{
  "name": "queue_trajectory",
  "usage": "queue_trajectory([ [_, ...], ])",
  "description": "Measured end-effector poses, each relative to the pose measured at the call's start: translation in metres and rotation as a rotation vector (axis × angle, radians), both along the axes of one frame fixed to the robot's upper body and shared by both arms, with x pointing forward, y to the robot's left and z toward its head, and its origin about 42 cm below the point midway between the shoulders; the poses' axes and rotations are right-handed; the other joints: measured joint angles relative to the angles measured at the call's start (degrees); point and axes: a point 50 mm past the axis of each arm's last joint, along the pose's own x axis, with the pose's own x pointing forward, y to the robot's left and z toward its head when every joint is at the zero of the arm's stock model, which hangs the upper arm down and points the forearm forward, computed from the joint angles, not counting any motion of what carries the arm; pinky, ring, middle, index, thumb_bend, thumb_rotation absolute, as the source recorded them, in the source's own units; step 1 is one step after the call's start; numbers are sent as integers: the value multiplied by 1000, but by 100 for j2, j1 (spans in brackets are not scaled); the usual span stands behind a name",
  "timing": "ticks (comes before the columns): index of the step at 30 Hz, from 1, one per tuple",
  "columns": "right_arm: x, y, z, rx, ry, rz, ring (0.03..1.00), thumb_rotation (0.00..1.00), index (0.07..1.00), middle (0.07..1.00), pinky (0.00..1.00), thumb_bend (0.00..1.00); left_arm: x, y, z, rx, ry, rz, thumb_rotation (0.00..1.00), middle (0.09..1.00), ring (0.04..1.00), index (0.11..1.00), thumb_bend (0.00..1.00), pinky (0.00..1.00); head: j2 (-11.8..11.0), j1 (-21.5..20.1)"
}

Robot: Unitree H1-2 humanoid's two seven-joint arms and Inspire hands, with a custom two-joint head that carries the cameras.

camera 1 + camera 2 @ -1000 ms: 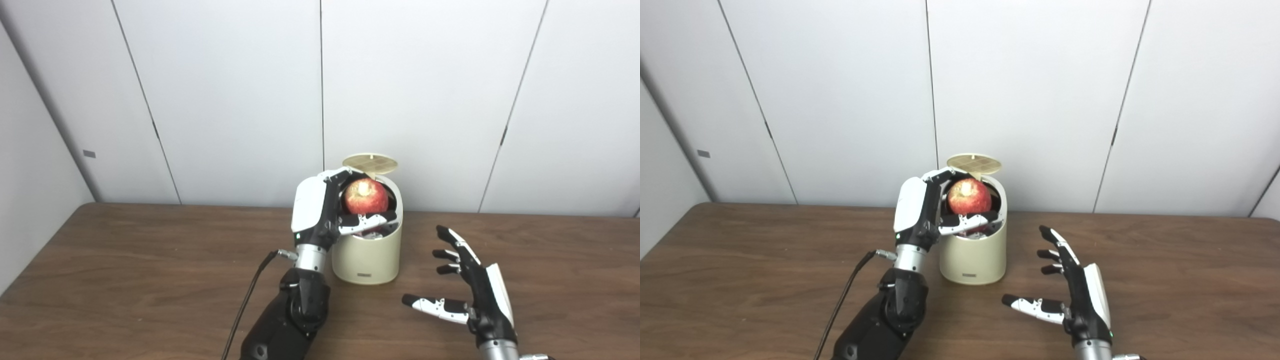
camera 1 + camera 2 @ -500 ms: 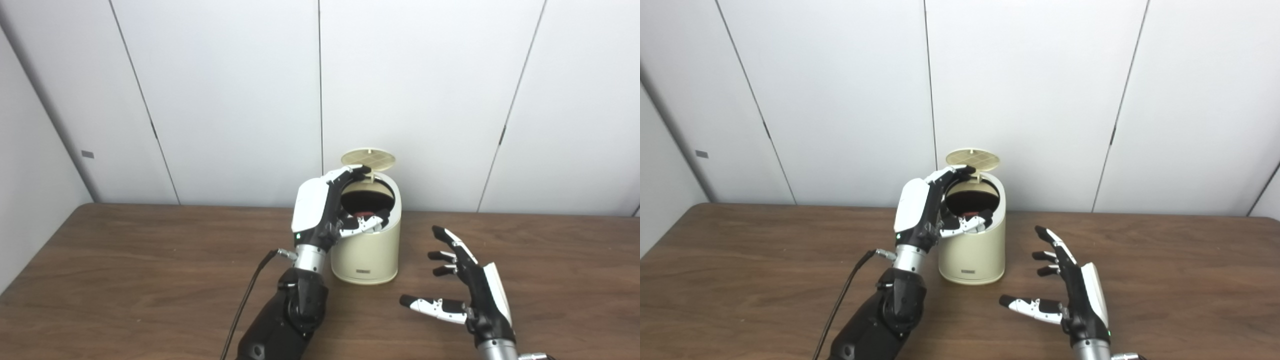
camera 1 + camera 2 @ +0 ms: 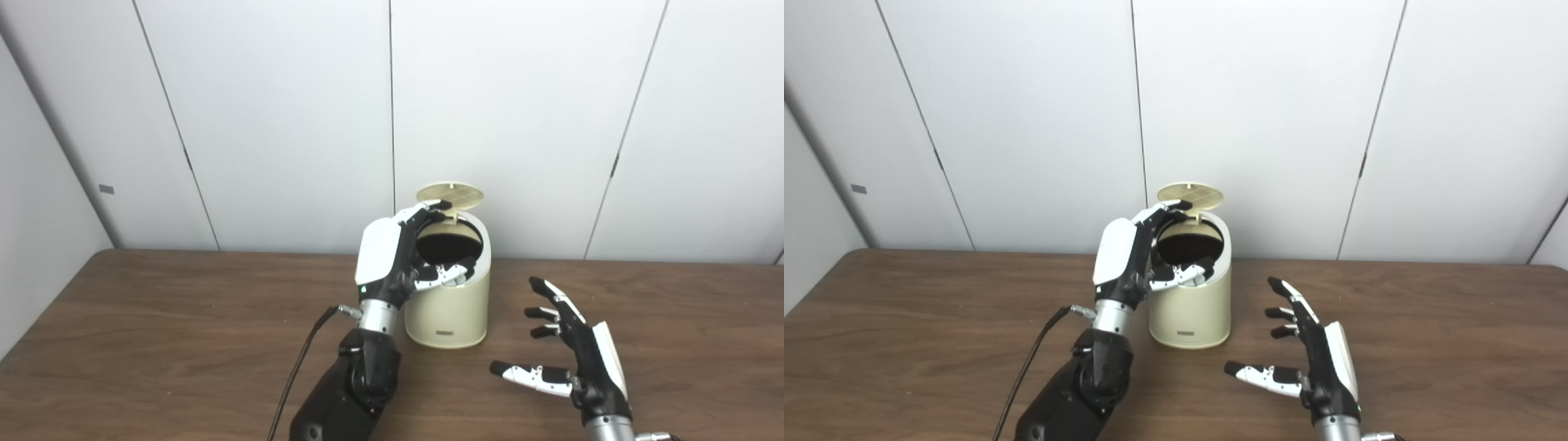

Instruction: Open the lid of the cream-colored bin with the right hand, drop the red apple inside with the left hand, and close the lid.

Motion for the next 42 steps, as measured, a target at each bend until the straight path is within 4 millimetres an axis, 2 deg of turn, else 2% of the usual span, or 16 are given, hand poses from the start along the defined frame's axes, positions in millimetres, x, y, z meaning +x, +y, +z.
queue_trajectory([
  [4, 0, -1, 0, 1, 0, -2, 734, 24, 850, 878, 580, 748, -4, 6, -2, -5, -3, 12, 108, 753, 740, 725, 818, 641, 17, 26],
  [7, 0, -1, 0, 2, -1, -5, 734, 24, 854, 881, 577, 743, -7, 10, -6, -11, -4, 20, 84, 712, 694, 694, 807, 589, 9, 35],
  [11, 1, -2, 0, 7, 1, -4, 736, 27, 854, 879, 583, 743, -8, 20, -8, -18, -10, 41, 26, 600, 600, 607, 787, 524, 9, 53],
  [12, 1, -2, 0, 8, 2, -3, 737, 26, 853, 878, 584, 746, -11, 22, -10, -23, -10, 47, 43, 571, 579, 539, 629, 516, 0, 62],
  [13, 1, -2, -1, 10, 3, -4, 739, 28, 853, 877, 588, 745, -12, 23, -12, -31, -14, 53, 51, 555, 570, 507, 555, 518, -9, 70],
  [17, 1, -2, -1, 8, 4, -2, 738, 34, 853, 879, 594, 746, -13, 25, -12, -38, -24, 60, 54, 548, 568, 493, 522, 529, -9, 79],
  [33, 1, -2, -3, 5, 11, 0, 733, 34, 849, 874, 590, 741, -16, 29, -17, -45, -24, 59, 56, 579, 592, 492, 519, 545, 0, 88],
  [36, 1, -2, -3, 5, 12, 1, 735, 21, 850, 877, 594, 738, -16, 29, -18, -48, -29, 60, 55, 586, 584, 492, 519, 519, -18, 88],
  [39, 1, -2, -3, 5, 12, 1, 733, 13, 851, 875, 587, 733, -17, 30, -18, -56, -41, 60, 58, 630, 614, 495, 517, 539, -35, 97],
  [42, 1, -2, -3, 5, 12, 1, 728, 10, 848, 875, 574, 734, -18, 32, -19, -81, -46, 53, 60, 661, 658, 498, 515, 610, -44, 114],
])
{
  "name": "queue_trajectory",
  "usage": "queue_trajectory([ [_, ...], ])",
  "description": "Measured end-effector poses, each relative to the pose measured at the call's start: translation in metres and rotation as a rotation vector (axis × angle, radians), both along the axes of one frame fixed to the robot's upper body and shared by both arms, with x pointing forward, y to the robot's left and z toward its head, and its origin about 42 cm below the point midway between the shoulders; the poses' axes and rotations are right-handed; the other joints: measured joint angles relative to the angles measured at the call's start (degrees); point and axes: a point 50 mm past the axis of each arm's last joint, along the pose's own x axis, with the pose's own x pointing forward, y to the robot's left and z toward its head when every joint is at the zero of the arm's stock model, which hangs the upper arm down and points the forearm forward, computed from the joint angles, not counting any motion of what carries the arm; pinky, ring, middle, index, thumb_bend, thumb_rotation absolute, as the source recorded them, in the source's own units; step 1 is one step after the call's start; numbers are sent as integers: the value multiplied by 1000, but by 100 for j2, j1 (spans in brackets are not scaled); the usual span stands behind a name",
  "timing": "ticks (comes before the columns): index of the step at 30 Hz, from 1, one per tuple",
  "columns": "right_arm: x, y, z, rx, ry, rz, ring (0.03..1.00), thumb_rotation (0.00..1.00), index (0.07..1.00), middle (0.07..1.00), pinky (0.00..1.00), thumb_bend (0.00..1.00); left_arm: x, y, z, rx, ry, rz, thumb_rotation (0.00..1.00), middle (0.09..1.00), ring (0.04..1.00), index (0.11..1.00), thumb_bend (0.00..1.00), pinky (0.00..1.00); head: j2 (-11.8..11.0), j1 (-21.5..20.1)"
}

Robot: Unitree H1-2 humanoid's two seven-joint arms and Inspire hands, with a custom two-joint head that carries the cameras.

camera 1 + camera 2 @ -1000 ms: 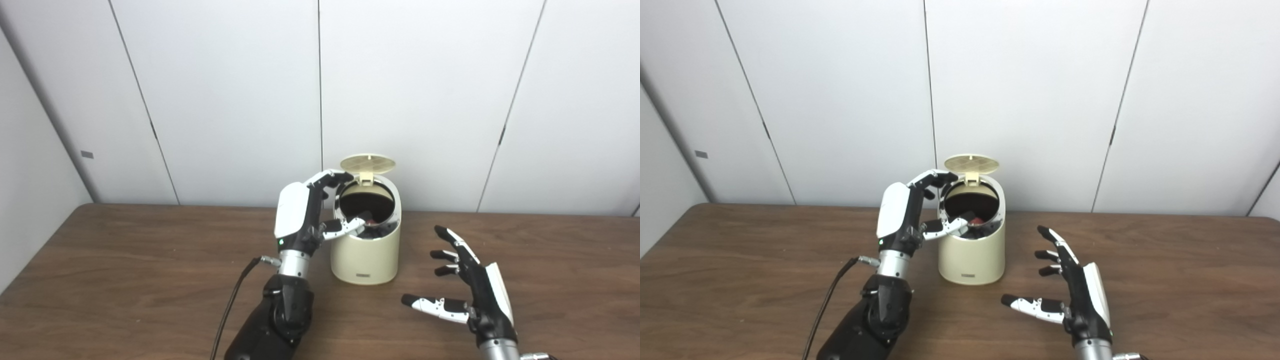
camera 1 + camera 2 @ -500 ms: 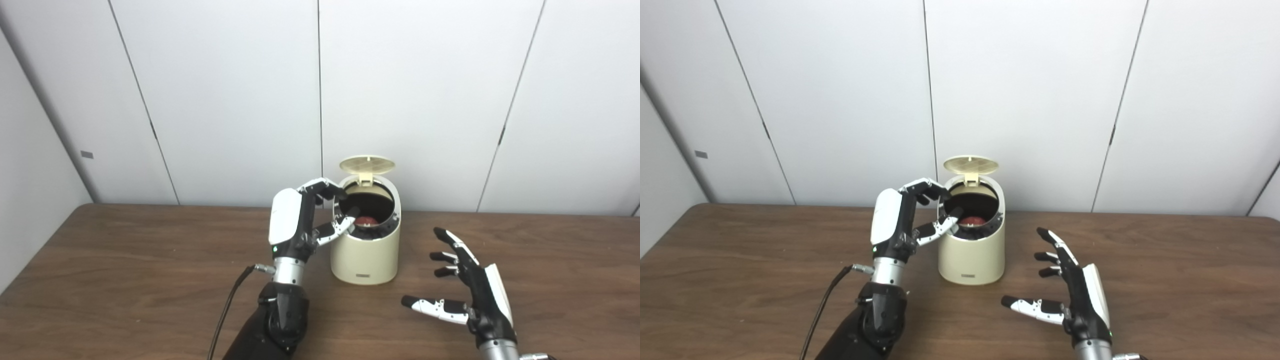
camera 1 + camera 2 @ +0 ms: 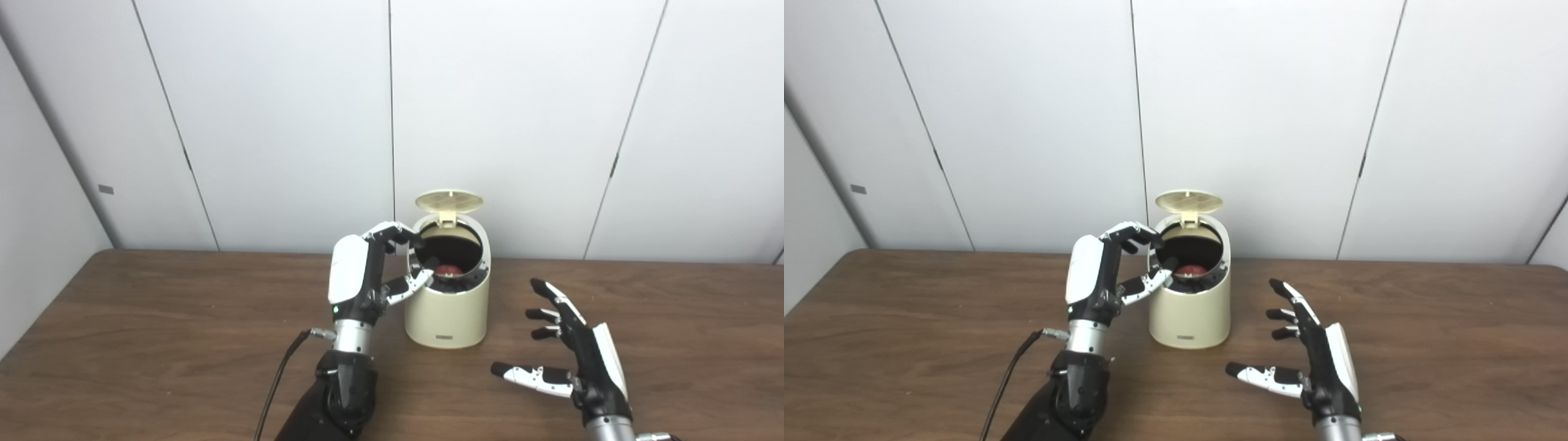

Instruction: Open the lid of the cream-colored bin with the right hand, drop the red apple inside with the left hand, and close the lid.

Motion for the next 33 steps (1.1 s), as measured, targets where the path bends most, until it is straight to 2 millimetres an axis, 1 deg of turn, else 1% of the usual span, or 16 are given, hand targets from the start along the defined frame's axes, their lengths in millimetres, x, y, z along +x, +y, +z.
queue_trajectory([
  [2, 0, 0, 0, 0, 1, 0, 724, 10, 848, 875, 572, 735, 0, 4, 0, -29, 2, -1, 59, 686, 681, 499, 514, 645, -9, 9],
  [5, 0, 0, -1, -2, 3, 0, 724, 2, 851, 878, 572, 733, 2, 14, 6, -99, -8, -5, 61, 697, 687, 499, 513, 649, -18, 9],
  [9, 1, -1, -2, -5, 9, -1, 724, 6, 852, 879, 569, 731, 3, 25, 19, -136, -44, -17, 66, 712, 695, 499, 513, 635, -35, 26],
  [13, 1, -2, -6, -9, 21, -1, 720, 5, 848, 876, 567, 730, 3, 29, 30, -165, -74, -20, 64, 720, 702, 499, 515, 627, -44, 44],
  [19, 2, -2, -7, -14, 23, 0, 723, 6, 850, 879, 570, 725, 0, 30, 44, -176, -107, -41, 64, 719, 693, 499, 514, 604, -27, 53],
  [24, 2, -2, -6, -15, 23, 0, 725, 14, 850, 877, 574, 722, -6, 35, 50, -174, -127, -52, 61, 701, 660, 499, 511, 546, -26, 70],
  [27, 2, -3, -6, -11, 22, -1, 728, 9, 848, 872, 578, 720, -17, 46, 49, -139, -121, -79, 59, 706, 665, 499, 509, 537, -18, 88],
  [28, 2, -4, -6, -13, 22, -4, 728, 14, 846, 870, 577, 718, -21, 51, 47, -125, -109, -87, 61, 717, 677, 614, 591, 552, -9, 88],
  [29, 2, -6, -6, -15, 22, -7, 727, 19, 845, 869, 578, 717, -25, 56, 43, -117, -88, -92, 70, 727, 686, 692, 660, 564, -9, 105],
  [31, 2, -8, -6, -21, 18, -7, 725, 23, 844, 866, 575, 715, -32, 68, 35, -110, -43, -94, 84, 748, 709, 759, 720, 591, -9, 123],
  [33, 2, -10, -6, -23, 18, -10, 725, 22, 844, 866, 576, 716, -38, 78, 26, -109, -10, -90, 94, 766, 728, 794, 745, 616, -9, 123],
])
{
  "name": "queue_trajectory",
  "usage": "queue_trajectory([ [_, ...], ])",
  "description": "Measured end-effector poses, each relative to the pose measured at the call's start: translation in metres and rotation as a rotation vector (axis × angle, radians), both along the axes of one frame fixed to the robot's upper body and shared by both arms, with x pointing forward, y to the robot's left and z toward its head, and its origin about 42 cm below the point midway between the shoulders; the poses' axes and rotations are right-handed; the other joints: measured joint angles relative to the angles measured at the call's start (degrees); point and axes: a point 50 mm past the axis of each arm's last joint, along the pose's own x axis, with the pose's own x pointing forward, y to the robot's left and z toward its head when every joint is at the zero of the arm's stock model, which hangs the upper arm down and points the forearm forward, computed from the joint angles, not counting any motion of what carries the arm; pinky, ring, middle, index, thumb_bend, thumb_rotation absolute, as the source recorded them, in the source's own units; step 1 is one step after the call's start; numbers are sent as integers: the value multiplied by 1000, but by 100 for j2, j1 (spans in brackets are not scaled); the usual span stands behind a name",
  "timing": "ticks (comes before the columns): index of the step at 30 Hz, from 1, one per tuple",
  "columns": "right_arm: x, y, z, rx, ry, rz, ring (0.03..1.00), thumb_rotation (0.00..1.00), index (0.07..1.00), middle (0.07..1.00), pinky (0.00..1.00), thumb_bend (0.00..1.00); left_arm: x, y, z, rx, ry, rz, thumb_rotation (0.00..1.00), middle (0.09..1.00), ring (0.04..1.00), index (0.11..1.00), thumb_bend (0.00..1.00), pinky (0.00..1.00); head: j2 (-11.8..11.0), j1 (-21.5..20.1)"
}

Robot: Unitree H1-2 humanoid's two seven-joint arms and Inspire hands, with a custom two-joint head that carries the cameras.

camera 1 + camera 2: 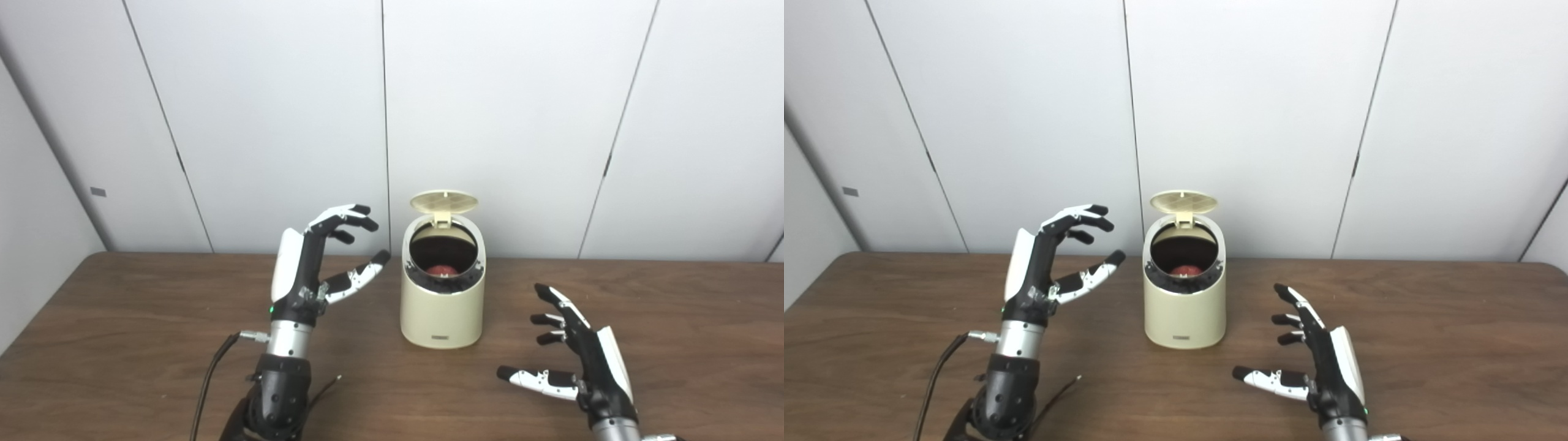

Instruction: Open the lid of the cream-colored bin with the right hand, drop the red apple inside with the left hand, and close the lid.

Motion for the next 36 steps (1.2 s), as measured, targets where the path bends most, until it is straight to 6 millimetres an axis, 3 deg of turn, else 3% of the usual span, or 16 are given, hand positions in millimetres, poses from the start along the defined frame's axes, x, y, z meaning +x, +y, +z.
queue_trajectory([
  [8, 1, -4, -1, 14, 5, 1, 728, 1, 846, 865, 582, 727, -13, 18, -22, 9, 82, 12, 183, 840, 812, 890, 803, 704, 0, 35],
  [14, 1, -7, -1, 13, -6, 9, 723, 59, 846, 859, 583, 725, -14, 22, -34, 23, 121, 28, 233, 836, 798, 901, 812, 678, 0, -18],
  [19, 1, -10, 1, 8, -42, 30, 734, 274, 849, 863, 585, 692, -23, 21, -59, 38, 210, 42, 229, 829, 793, 878, 787, 712, 9, -70],
  [22, 5, -9, 6, 4, -64, 50, 745, 390, 857, 854, 609, 687, -26, 20, -70, 74, 247, 43, 223, 806, 768, 846, 772, 684, -17, -114],
  [25, 16, -7, 24, -30, -106, 88, 788, 447, 847, 846, 660, 703, -26, 17, -79, 141, 276, 44, 195, 761, 721, 811, 775, 632, -35, -158],
  [28, 34, -6, 60, -87, -181, 123, 826, 473, 848, 858, 730, 718, -26, 19, -82, 194, 302, 56, 164, 759, 736, 797, 792, 644, -53, -176],
  [32, 59, -6, 112, -222, -259, 147, 835, 461, 847, 862, 724, 696, -25, 20, -85, 215, 334, 66, 127, 750, 703, 789, 788, 607, -79, -184],
  [36, 72, -3, 143, -353, -277, 167, 820, 499, 835, 848, 654, 714, -24, 16, -85, 249, 331, 54, 124, 740, 700, 791, 781, 605, -105, -219],
])
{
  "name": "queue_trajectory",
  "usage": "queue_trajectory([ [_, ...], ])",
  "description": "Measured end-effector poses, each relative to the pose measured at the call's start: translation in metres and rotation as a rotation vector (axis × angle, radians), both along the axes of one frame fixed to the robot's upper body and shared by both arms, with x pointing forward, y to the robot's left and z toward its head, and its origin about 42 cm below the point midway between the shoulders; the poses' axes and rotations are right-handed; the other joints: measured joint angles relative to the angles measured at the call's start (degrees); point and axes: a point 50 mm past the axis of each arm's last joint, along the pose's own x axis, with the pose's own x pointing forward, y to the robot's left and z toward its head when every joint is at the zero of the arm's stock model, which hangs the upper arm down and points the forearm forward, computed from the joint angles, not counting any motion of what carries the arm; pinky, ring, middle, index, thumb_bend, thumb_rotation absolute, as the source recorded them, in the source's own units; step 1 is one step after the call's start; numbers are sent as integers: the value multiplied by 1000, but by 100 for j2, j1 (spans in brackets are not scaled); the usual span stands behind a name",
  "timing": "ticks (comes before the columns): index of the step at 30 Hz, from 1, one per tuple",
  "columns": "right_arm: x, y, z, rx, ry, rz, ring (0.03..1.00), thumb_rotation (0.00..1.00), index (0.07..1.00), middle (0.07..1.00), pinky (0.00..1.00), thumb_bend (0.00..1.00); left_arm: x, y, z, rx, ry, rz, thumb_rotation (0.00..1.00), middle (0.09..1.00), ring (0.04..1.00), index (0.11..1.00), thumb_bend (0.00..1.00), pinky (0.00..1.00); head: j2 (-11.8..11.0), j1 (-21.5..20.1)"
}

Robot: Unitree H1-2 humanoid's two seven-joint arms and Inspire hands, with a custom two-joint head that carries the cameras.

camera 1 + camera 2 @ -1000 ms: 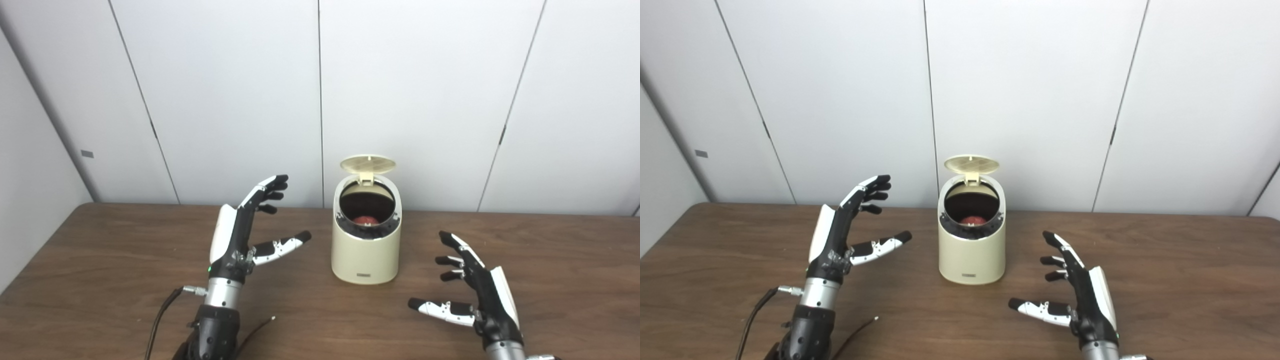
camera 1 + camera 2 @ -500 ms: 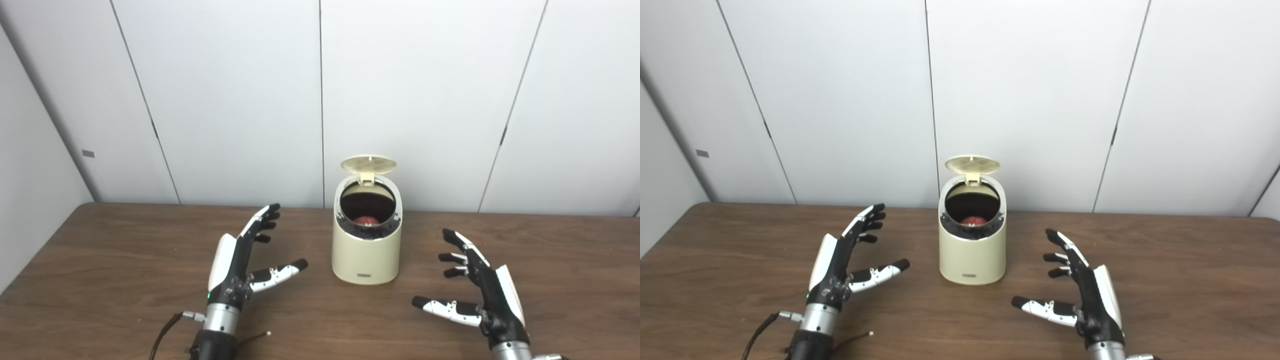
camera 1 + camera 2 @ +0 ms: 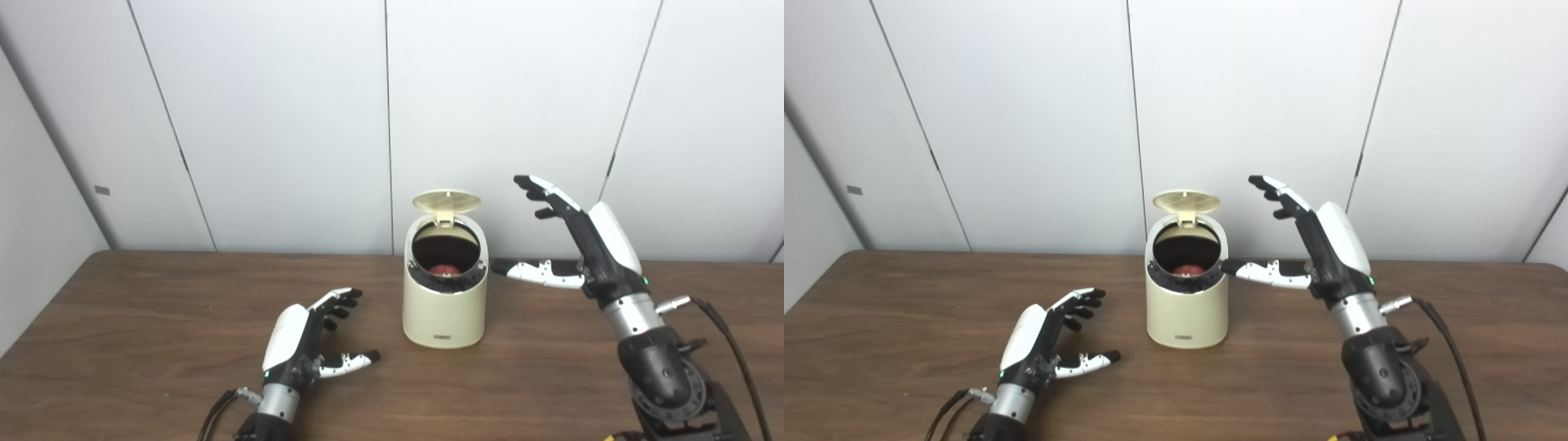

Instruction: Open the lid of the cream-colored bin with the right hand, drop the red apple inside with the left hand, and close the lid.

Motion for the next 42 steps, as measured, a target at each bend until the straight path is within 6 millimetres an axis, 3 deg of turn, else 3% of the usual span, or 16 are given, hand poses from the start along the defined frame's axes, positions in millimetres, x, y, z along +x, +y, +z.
queue_trajectory([
  [4, 7, 3, 15, -109, -2, 0, 835, 502, 839, 851, 625, 734, 1, 0, -1, 2, 2, 1, 124, 743, 708, 796, 770, 621, 9, 0],
  [7, 18, 5, 30, -171, -20, -17, 882, 548, 843, 854, 665, 750, 2, 1, -1, 3, 3, 5, 129, 741, 711, 797, 767, 629, -18, 0],
  [9, 24, 8, 43, -235, -41, -29, 920, 584, 848, 856, 741, 746, 3, 1, -1, 2, 0, 9, 140, 742, 715, 797, 765, 633, -18, 8],
  [13, 34, 17, 61, -289, -53, -20, 936, 587, 854, 849, 772, 765, 4, 1, -1, 2, -1, 12, 129, 740, 706, 794, 768, 622, -27, 17],
  [14, 38, 19, 63, -302, -49, -18, 948, 600, 852, 843, 868, 773, 5, 1, -1, 2, -3, 12, 129, 740, 705, 794, 767, 622, -35, 43],
  [15, 40, 21, 63, -314, -45, -18, 960, 616, 847, 835, 946, 785, 5, 1, -1, 2, -4, 12, 127, 738, 704, 793, 767, 622, -35, 44],
  [18, 45, 27, 61, -359, -34, -32, 978, 627, 829, 824, 995, 793, 8, 1, 0, 2, -5, 16, 127, 734, 699, 792, 774, 618, -53, 61],
  [27, 55, 40, 63, -420, -35, -7, 940, 586, 794, 790, 1000, 789, 9, 0, 0, 1, -5, 16, 133, 735, 708, 791, 777, 625, -53, 79],
  [32, 54, 47, 59, -449, -52, 38, 921, 544, 741, 766, 1000, 773, 9, 0, -1, 1, -3, 17, 137, 737, 708, 793, 773, 627, -44, 96],
  [42, 50, 51, 54, -473, -73, 88, 908, 492, 728, 748, 977, 715, 9, -1, 0, 3, -3, 18, 129, 738, 703, 795, 764, 615, 0, 193],
])
